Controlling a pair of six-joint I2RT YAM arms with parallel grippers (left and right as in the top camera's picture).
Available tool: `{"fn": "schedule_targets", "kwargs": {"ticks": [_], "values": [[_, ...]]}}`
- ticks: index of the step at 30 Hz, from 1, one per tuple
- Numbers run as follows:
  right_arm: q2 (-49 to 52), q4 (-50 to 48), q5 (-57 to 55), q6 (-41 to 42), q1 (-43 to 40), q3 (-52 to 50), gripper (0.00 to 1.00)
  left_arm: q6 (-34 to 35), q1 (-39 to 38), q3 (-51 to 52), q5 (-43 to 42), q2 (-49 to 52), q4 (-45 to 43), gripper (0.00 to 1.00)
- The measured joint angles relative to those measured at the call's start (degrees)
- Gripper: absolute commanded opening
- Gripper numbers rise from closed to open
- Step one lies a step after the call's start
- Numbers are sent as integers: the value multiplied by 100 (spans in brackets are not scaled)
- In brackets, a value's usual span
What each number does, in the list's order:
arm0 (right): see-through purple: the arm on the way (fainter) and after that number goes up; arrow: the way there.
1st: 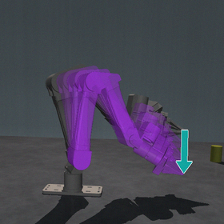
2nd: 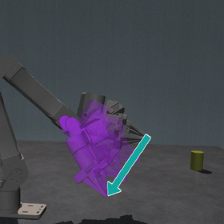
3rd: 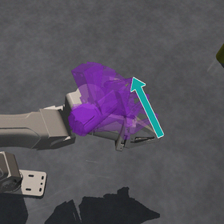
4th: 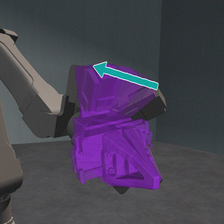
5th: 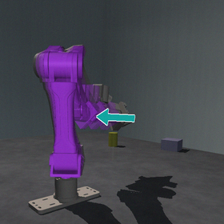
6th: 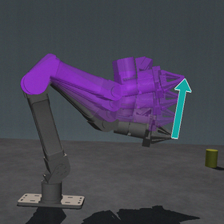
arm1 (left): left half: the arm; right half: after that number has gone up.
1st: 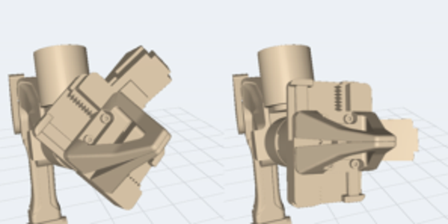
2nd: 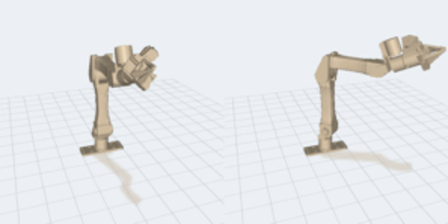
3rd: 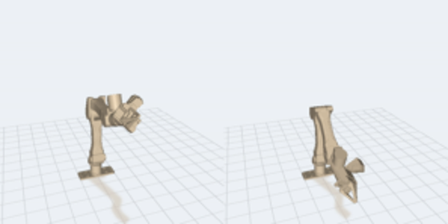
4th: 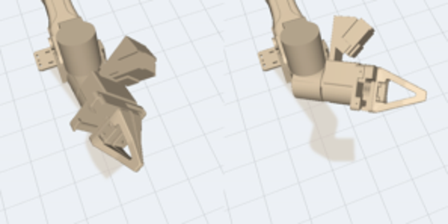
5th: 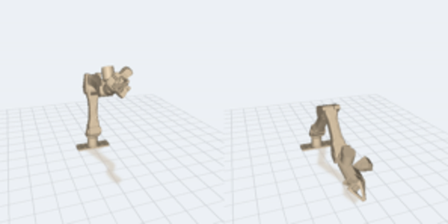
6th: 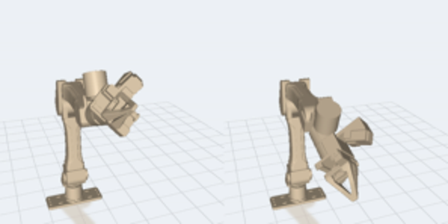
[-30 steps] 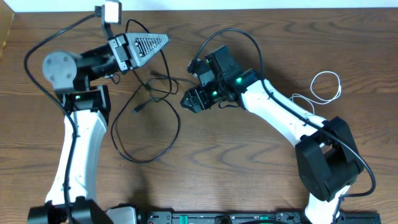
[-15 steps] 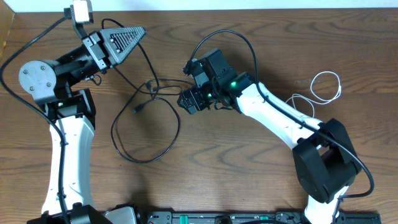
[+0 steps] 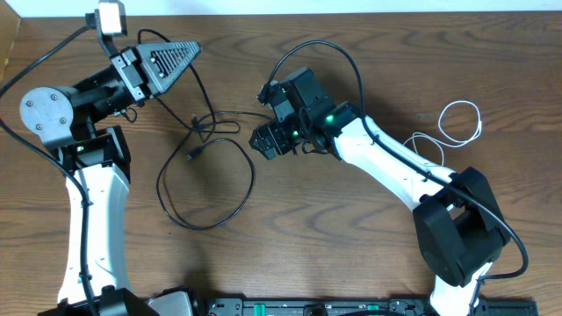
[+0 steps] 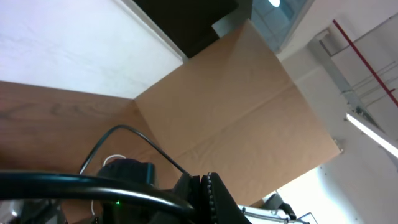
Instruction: Untangle cables
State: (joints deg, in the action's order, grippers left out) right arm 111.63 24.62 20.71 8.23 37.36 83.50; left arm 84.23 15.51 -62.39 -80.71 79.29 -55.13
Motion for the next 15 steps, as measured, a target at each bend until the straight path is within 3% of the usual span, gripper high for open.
{"fn": "schedule_targets", "kwargs": {"ticks": [15], "values": [[0,31,-160,-15,-94,0,91,-293,-4,782,-164,-4,380,8]]}}
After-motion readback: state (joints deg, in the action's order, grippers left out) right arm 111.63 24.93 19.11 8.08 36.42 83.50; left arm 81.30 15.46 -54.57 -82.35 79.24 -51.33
